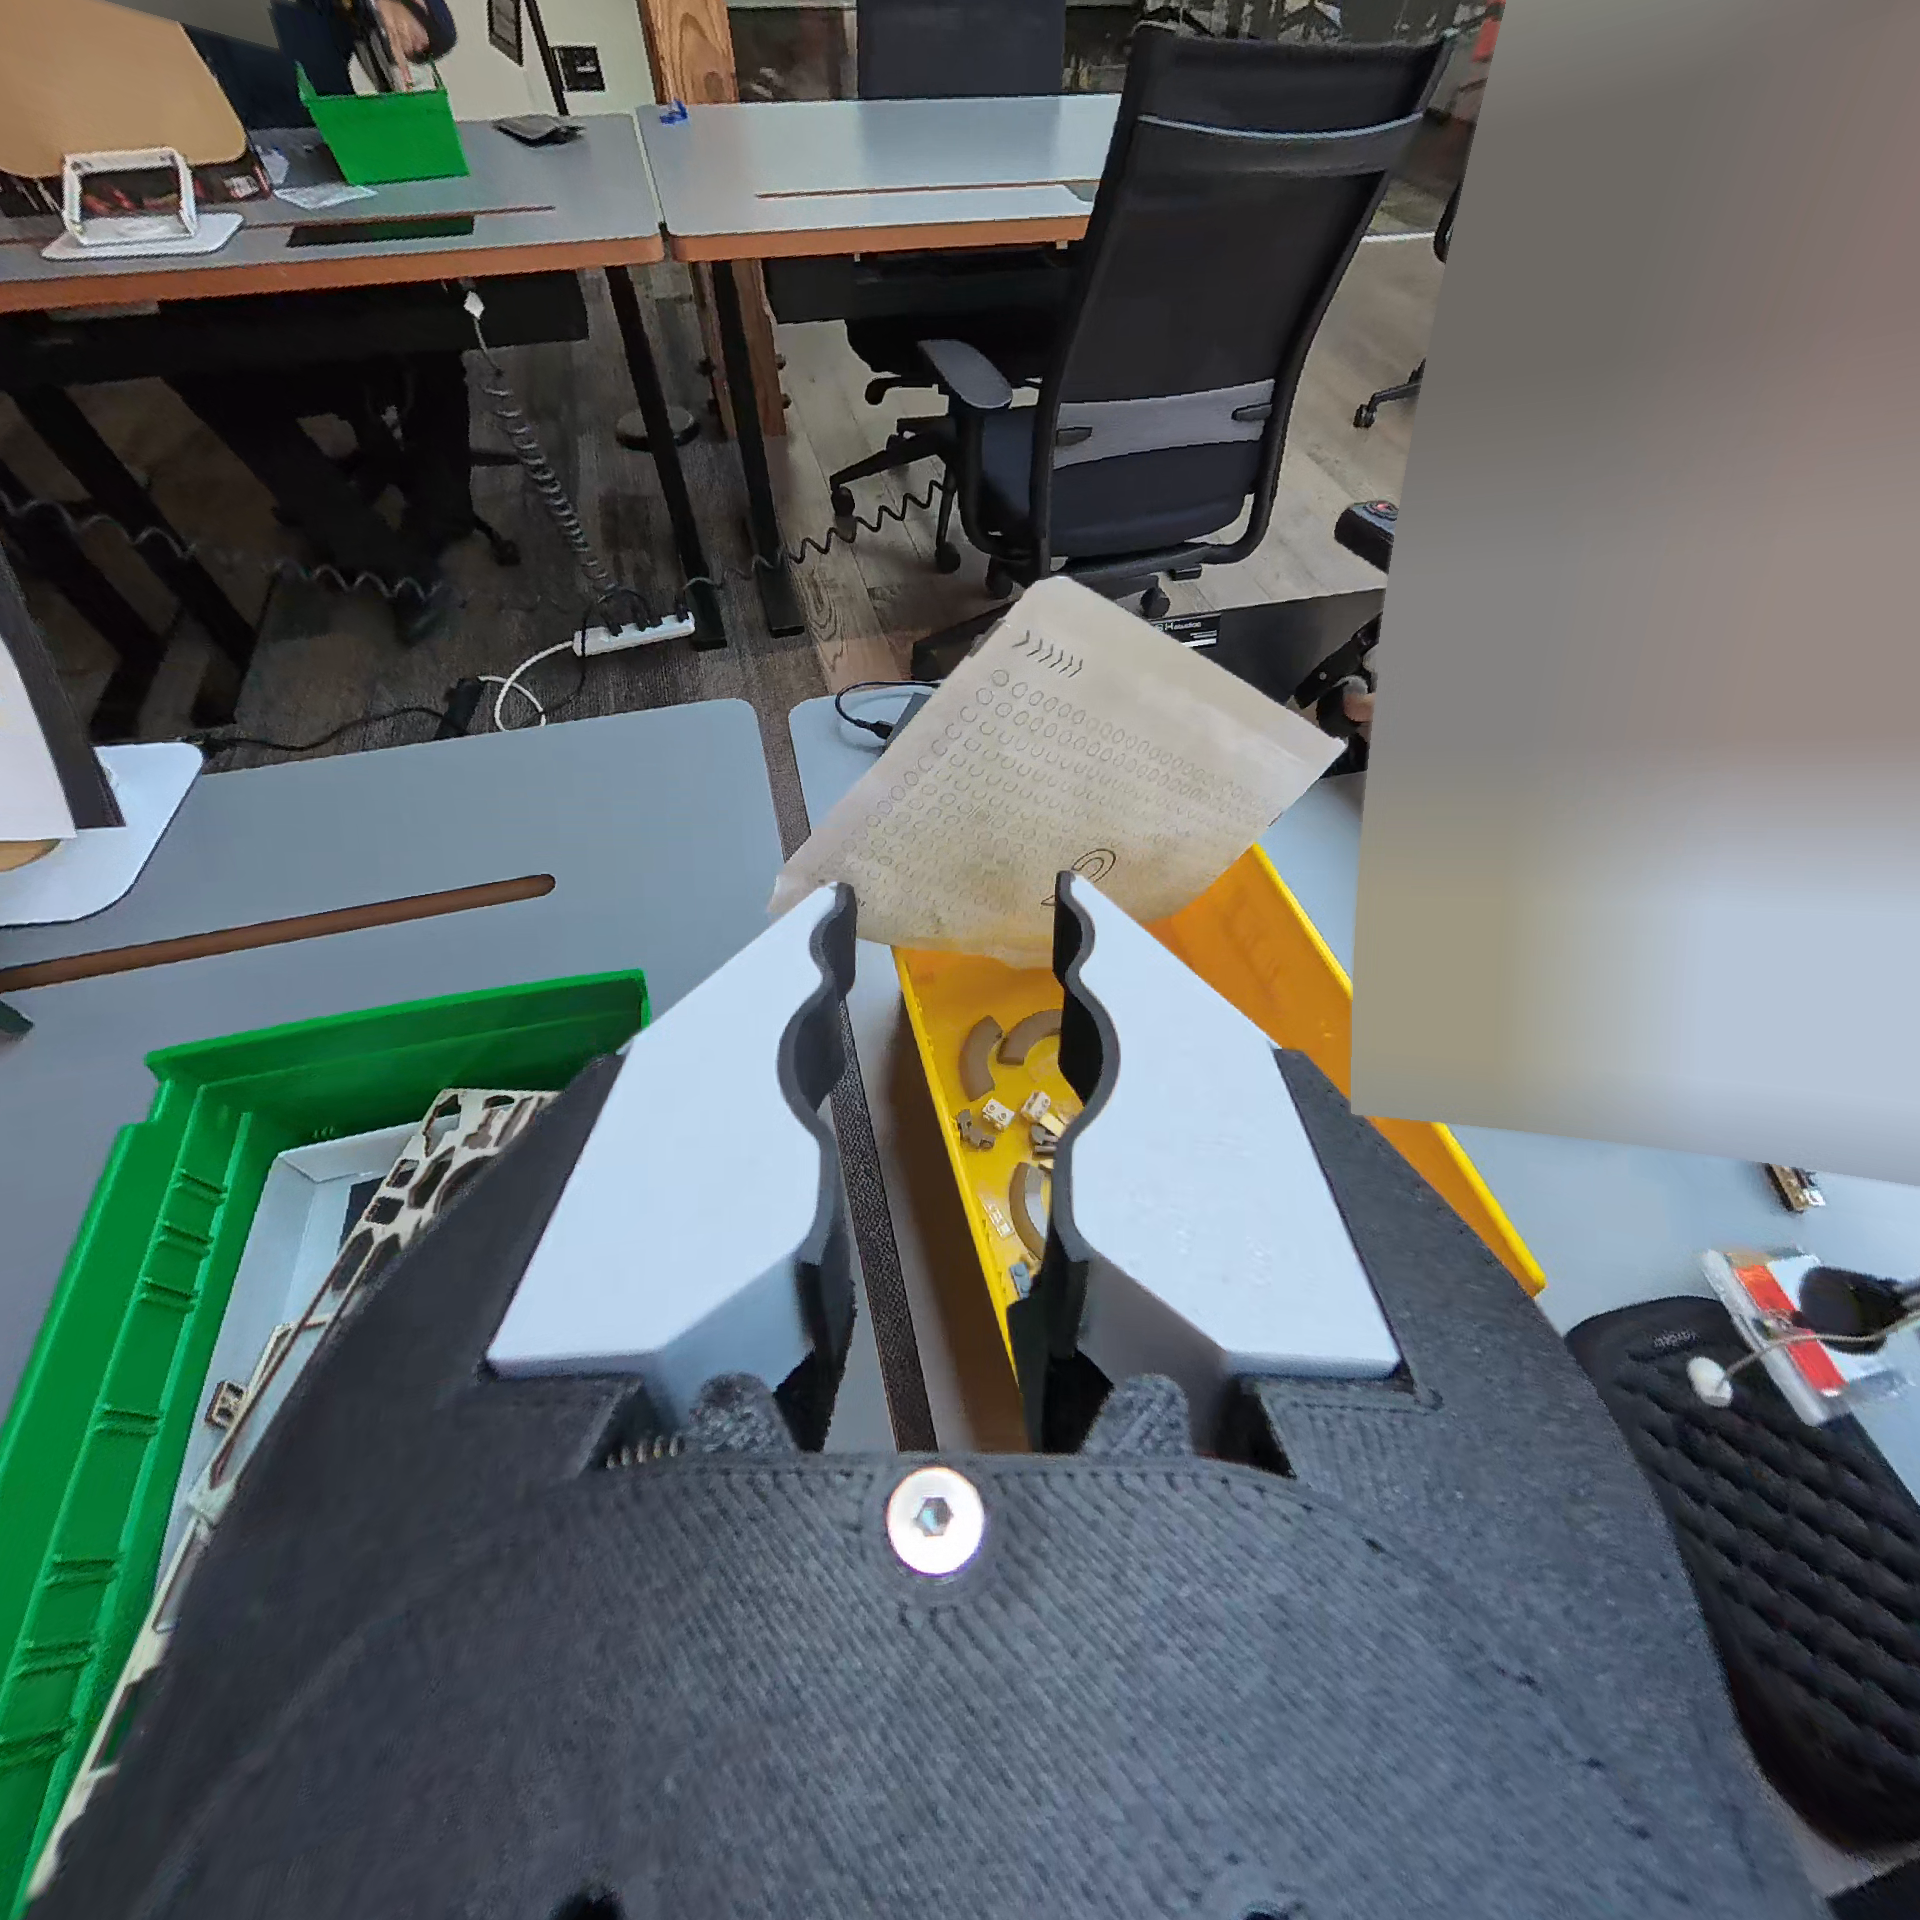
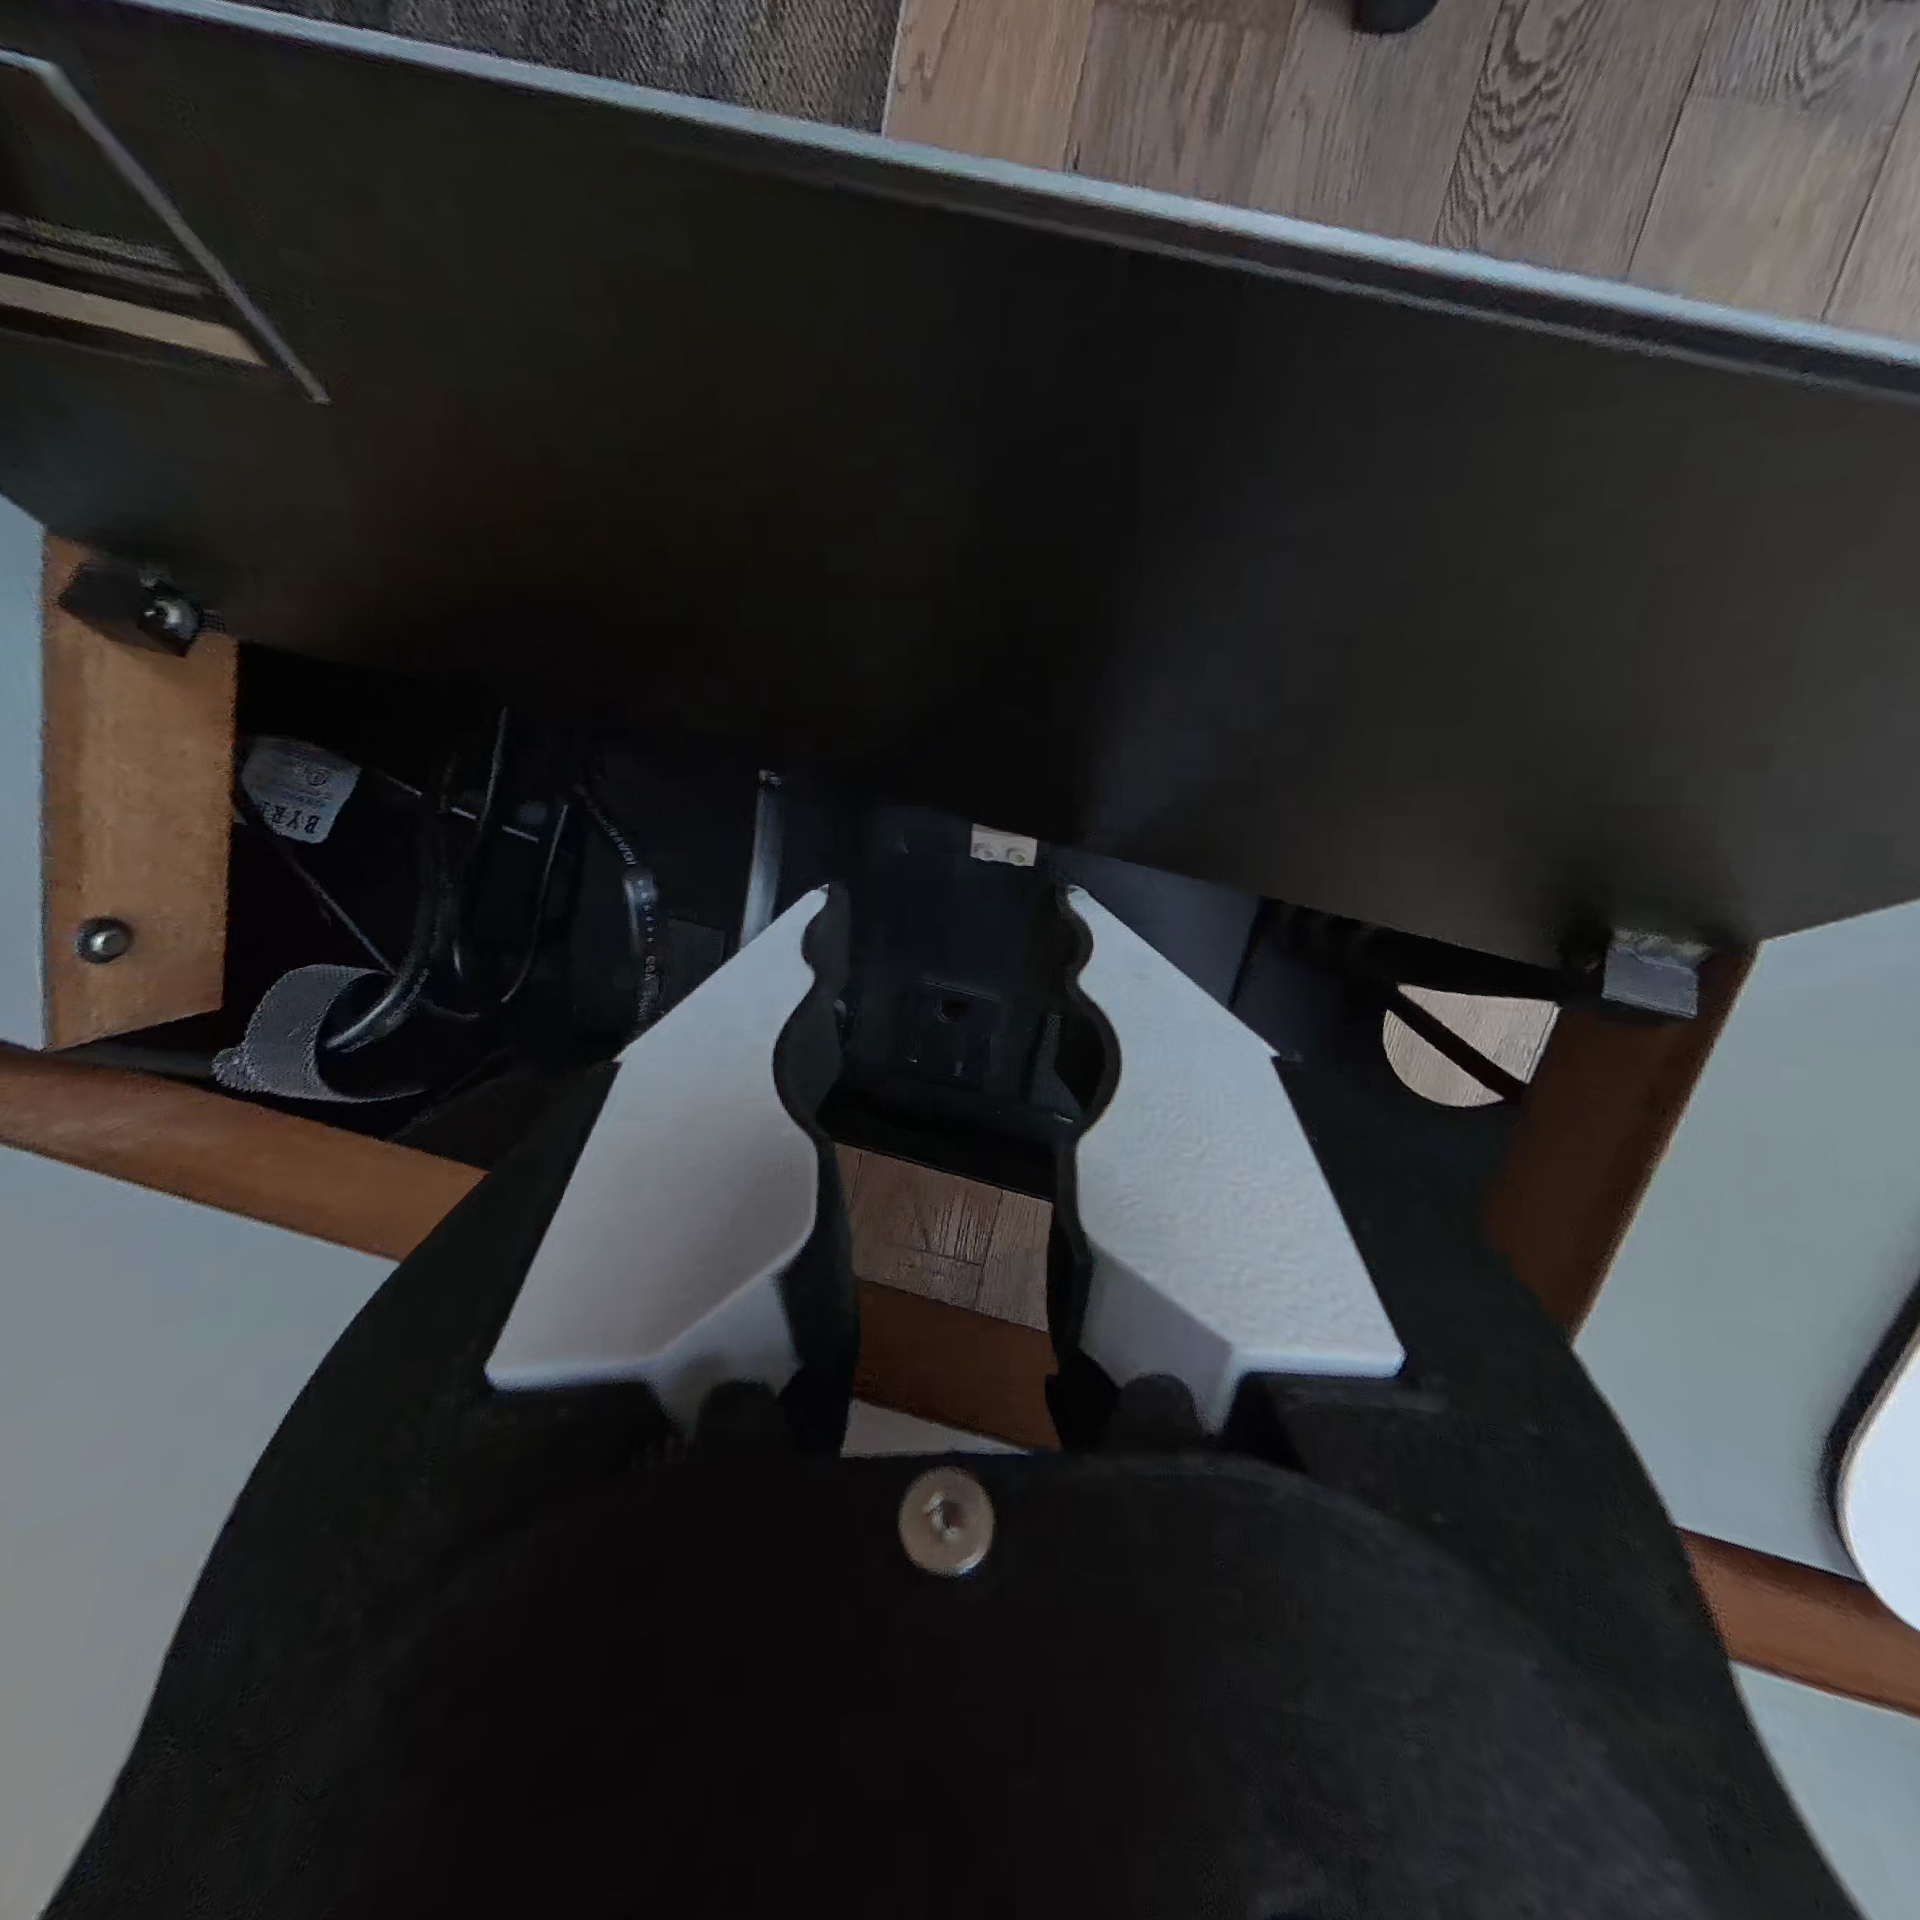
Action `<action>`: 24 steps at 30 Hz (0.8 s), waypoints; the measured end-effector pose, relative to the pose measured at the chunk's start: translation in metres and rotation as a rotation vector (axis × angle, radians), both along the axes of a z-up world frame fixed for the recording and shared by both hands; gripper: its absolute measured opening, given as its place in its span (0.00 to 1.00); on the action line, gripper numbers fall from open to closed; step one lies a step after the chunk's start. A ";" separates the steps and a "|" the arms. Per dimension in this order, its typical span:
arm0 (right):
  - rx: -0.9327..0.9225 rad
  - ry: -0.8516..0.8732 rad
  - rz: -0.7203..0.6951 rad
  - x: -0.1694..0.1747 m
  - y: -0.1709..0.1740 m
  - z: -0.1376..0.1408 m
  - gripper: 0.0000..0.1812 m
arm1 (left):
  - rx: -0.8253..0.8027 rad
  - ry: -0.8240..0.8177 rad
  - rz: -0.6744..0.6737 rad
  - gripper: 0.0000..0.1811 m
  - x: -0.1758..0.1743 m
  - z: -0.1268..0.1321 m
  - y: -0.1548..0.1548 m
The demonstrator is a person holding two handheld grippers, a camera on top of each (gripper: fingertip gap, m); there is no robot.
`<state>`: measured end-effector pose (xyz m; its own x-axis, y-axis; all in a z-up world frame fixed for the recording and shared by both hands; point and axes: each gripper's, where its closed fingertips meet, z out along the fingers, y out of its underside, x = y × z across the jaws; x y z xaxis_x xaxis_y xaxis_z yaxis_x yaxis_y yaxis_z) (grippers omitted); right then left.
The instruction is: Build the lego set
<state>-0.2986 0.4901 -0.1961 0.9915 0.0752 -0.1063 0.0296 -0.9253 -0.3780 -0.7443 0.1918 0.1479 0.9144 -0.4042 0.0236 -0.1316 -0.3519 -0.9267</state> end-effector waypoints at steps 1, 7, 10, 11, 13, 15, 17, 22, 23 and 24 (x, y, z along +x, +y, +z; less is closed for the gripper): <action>-0.019 0.011 -0.026 0.001 -0.001 -0.005 0.20 | -0.005 -0.009 0.006 0.20 -0.002 -0.001 0.000; -0.048 0.023 -0.113 0.010 0.000 -0.026 0.21 | 0.001 -0.072 0.004 0.20 0.007 -0.005 0.005; -0.045 -0.006 -0.081 0.011 0.004 -0.028 0.20 | -0.006 -0.083 0.006 0.20 0.009 -0.008 0.007; -0.033 -0.022 -0.060 0.011 0.006 -0.027 0.20 | -0.009 -0.080 0.008 0.20 0.008 -0.009 0.008; -0.051 -0.047 -0.017 0.010 0.006 -0.030 0.20 | -0.017 -0.080 0.003 0.20 0.010 -0.011 0.011; -0.069 -0.072 0.010 0.010 0.007 -0.032 0.20 | -0.023 -0.081 0.000 0.20 0.012 -0.011 0.013; -0.096 -0.080 0.023 0.010 0.006 -0.035 0.18 | -0.020 -0.079 -0.003 0.20 0.014 -0.011 0.016; -0.148 -0.100 0.031 0.011 0.003 -0.041 0.19 | -0.030 -0.067 -0.014 0.20 0.019 -0.013 0.019; -0.166 -0.108 0.031 0.011 0.002 -0.043 0.19 | -0.032 -0.065 -0.016 0.20 0.020 -0.014 0.020; -0.183 -0.113 0.027 0.011 0.002 -0.044 0.19 | -0.031 -0.061 -0.016 0.20 0.020 -0.014 0.021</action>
<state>-0.2877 0.4919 -0.2406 0.9957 0.0918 -0.0087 0.0883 -0.9766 -0.1963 -0.7239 0.2125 0.1342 0.9041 -0.4174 0.0919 -0.0813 -0.3790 -0.9218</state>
